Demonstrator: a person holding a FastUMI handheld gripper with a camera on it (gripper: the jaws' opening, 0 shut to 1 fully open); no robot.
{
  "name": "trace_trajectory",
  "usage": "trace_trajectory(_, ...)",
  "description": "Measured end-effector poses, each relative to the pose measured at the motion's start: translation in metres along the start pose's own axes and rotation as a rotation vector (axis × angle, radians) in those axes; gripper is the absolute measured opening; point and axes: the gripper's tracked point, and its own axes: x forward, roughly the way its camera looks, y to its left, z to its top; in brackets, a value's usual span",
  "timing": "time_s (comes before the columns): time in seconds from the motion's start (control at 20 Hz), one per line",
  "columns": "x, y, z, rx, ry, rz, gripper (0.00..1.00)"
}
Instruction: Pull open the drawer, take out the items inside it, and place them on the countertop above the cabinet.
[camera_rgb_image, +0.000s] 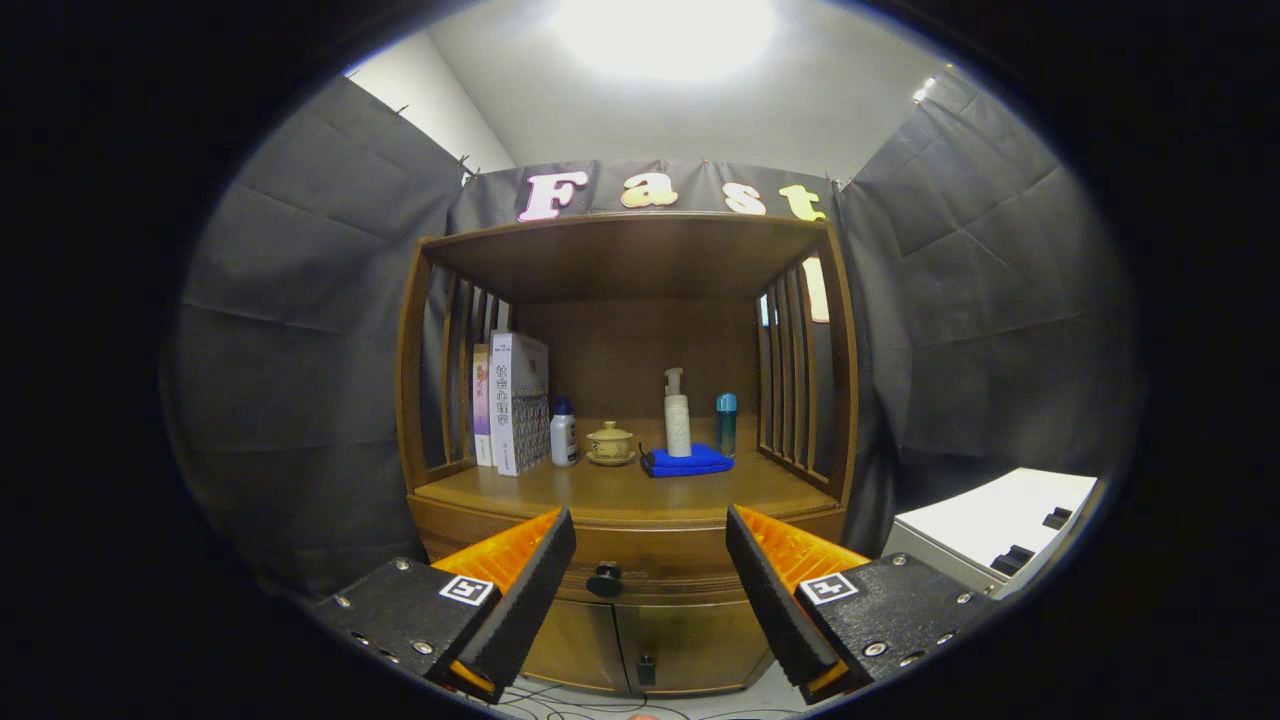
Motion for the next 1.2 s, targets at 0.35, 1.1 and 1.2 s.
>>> trace_trajectory(0.35,0.003,-0.003,-0.001,-0.024,-0.004,-0.009,0.95)
trace_trajectory(1.1,0.070,0.063,-0.070,0.032,0.073,0.022,0.95)
trace_trajectory(1.2,0.079,0.060,-0.085,0.059,0.097,0.005,0.95)
